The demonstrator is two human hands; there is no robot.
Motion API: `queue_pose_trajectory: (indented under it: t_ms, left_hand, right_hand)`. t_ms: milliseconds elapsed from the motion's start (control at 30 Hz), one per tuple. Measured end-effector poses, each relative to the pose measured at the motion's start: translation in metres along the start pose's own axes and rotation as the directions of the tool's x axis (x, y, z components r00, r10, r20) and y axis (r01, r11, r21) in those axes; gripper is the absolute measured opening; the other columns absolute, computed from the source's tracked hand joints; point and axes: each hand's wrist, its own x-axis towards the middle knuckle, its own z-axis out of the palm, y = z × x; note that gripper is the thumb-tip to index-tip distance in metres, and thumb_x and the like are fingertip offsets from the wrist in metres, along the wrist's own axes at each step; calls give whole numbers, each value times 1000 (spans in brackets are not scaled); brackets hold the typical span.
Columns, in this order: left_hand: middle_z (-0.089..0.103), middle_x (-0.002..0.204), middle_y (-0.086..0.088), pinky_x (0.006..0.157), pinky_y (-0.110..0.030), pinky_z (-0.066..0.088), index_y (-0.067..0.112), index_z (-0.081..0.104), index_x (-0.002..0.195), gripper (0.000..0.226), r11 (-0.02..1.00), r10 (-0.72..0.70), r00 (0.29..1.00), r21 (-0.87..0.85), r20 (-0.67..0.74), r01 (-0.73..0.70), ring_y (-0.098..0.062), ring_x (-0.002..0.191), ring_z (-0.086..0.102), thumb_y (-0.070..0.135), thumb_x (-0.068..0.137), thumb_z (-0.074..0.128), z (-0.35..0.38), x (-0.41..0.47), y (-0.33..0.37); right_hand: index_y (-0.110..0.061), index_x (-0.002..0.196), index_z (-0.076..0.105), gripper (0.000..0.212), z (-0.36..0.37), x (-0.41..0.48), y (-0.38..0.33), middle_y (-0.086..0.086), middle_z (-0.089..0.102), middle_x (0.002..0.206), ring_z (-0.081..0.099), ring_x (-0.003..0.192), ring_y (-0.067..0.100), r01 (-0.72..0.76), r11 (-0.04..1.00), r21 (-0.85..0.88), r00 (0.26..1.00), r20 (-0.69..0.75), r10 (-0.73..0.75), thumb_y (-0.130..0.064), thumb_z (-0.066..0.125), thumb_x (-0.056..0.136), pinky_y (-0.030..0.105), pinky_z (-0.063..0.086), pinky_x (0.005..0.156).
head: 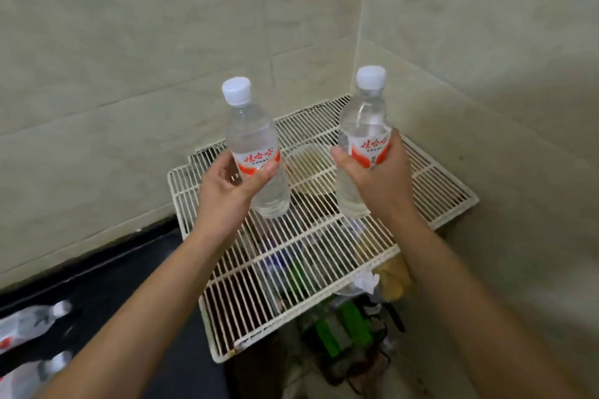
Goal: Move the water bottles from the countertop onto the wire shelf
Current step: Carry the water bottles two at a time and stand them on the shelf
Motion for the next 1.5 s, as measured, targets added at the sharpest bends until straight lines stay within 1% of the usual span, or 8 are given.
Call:
queue_pose_trajectory:
  t_ms: [333, 500, 633, 733, 900, 1100, 1333, 1500]
  left_hand:
    - [74, 117, -4, 94, -38, 56, 12, 66, 123, 48, 997, -40, 956, 54, -291, 58, -21, 112, 69, 27, 80, 83, 12, 105, -18]
    - [74, 115, 2, 98, -47, 55, 15, 66, 123, 44, 982, -114, 937, 104, -329, 156, -19, 107, 71, 24, 82, 81, 1, 143, -22]
    - [72, 117, 4, 91, -38, 54, 17, 62, 129, 47, 975, -119, 934, 137, -338, 174, -16, 109, 68, 21, 85, 78, 0, 154, -20]
    - [70, 112, 10, 96, -42, 55, 17, 60, 132, 50, 962, -100, 944, 211, -315, 172, -16, 108, 68, 22, 86, 78, -3, 157, -18]
    - [64, 108, 14, 101, -36, 51, 17, 54, 137, 53, 932, -63, 963, 330, -264, 151, 0, 100, 61, 22, 89, 74, -2, 158, -18]
    - [57, 139, 7, 103, -41, 51, 30, 34, 152, 73, 936, -92, 975, 316, -203, 155, -15, 121, 58, 17, 91, 71, -5, 155, -35]
    - [57, 143, 13, 106, -49, 49, 33, 34, 153, 72, 941, -55, 985, 320, -161, 105, -11, 130, 54, 16, 93, 70, -8, 156, -38]
    - [57, 142, 14, 106, -40, 50, 31, 37, 152, 68, 944, -44, 988, 318, -150, 90, 1, 126, 53, 14, 94, 68, -13, 158, -43]
  right_hand:
    - [-17, 121, 59, 58, 58, 137, 33, 6, 69, 111, 71, 96, 20, -114, 981, 154, 959, 275, 68, -37, 86, 74, 33, 60, 83]
    - [-23, 125, 55, 70, 95, 178, 36, -1, 68, 112, 69, 97, 16, -112, 988, 111, 938, 339, 68, -53, 82, 68, 44, 59, 90]
    - [-25, 134, 48, 73, 129, 192, 30, -6, 65, 118, 65, 105, 11, -34, 993, 117, 933, 361, -11, -48, 83, 74, 34, 56, 89]
    - [-25, 145, 38, 84, 146, 195, 28, -8, 60, 127, 61, 111, 9, 13, 998, 67, 905, 423, -40, -53, 80, 78, 24, 52, 87]
    - [-26, 152, 30, 104, 149, 181, 52, 7, 37, 154, 43, 141, 32, 110, 954, -279, 863, 502, 48, -81, 65, 70, 53, 44, 109]
    - [-20, 143, 44, 73, 138, 187, 60, 2, 59, 142, 56, 129, 23, 132, 941, -310, 776, 623, 96, -38, 81, 83, 34, 44, 99]
    - [-22, 143, 47, 81, 140, 194, 56, 2, 63, 138, 62, 122, 24, 267, 846, -462, 785, 614, 88, -59, 78, 78, 41, 51, 101]
    - [-16, 149, 38, 83, 141, 185, 74, 8, 69, 126, 70, 108, 25, 379, 781, -497, 761, 648, 43, -35, 82, 82, 36, 55, 94]
